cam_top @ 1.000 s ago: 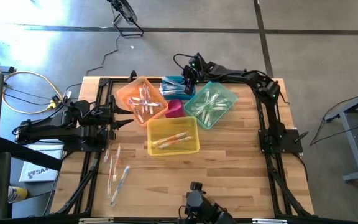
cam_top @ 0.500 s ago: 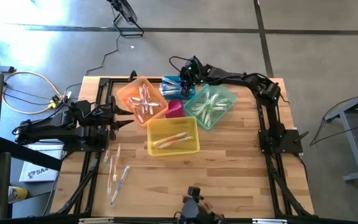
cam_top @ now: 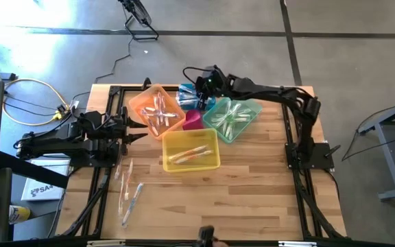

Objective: Pick & Place Toothbrushes
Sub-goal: Put the blue toothbrush into the blue bin

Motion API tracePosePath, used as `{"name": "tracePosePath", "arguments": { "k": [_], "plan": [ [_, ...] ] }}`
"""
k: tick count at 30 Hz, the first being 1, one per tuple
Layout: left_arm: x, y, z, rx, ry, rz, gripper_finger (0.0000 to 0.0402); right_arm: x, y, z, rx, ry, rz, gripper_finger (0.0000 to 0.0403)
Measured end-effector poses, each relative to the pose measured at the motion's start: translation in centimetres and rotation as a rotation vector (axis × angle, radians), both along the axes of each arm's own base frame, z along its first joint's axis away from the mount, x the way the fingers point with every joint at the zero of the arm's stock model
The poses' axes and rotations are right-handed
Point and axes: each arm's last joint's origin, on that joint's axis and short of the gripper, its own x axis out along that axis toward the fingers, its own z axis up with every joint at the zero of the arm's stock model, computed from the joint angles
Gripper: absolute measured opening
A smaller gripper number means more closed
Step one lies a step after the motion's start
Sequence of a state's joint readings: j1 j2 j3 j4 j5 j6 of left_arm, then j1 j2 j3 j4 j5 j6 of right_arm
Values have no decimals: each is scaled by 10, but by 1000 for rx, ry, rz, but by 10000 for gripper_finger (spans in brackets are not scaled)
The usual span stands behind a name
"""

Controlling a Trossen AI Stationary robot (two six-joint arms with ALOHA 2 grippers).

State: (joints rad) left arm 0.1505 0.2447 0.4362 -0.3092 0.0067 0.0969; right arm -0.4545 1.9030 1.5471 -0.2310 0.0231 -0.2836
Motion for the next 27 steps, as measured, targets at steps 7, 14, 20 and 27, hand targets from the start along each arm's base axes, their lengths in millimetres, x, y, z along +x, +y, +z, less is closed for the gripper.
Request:
{"name": "tracePosePath", "arguments": {
  "k": [7,14,20,27],
  "plan": [
    [0,0,0,-61,-7,7,139,11,31,11,71,-85,15,10],
    [0,0,-1,-80,2,9,139,23,63,11,155,-117,97,13],
    [0,0,-3,-81,16,10,139,32,89,15,187,-165,141,13],
    [-1,0,-7,-98,65,13,139,37,110,17,230,-185,253,4]
  ]
}}
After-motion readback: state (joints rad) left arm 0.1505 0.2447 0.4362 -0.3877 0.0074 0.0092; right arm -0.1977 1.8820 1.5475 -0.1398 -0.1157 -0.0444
